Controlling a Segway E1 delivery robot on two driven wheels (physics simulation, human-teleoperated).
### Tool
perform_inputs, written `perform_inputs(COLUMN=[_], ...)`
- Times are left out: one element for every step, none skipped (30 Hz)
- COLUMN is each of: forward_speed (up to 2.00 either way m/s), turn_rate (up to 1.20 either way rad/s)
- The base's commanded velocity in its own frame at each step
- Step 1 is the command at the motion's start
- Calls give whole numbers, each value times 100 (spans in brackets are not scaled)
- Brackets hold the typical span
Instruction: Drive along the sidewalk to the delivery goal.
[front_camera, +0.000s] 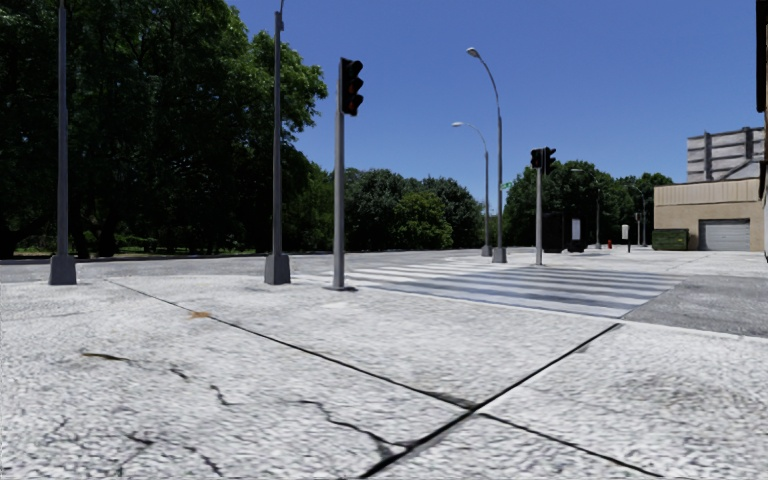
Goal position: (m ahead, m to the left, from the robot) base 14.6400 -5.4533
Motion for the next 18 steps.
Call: perform_inputs(forward_speed=[200, 200, 200, 200, 200, 191, 191, 186, 200, 200, 200, 200, 200, 200, 200, 200, 200, 200], turn_rate=[0, 0, 0, 0, 0, 0, 0, 0, 0, 0, 0, 0, 0, 0, 0, 0, 0, 0])
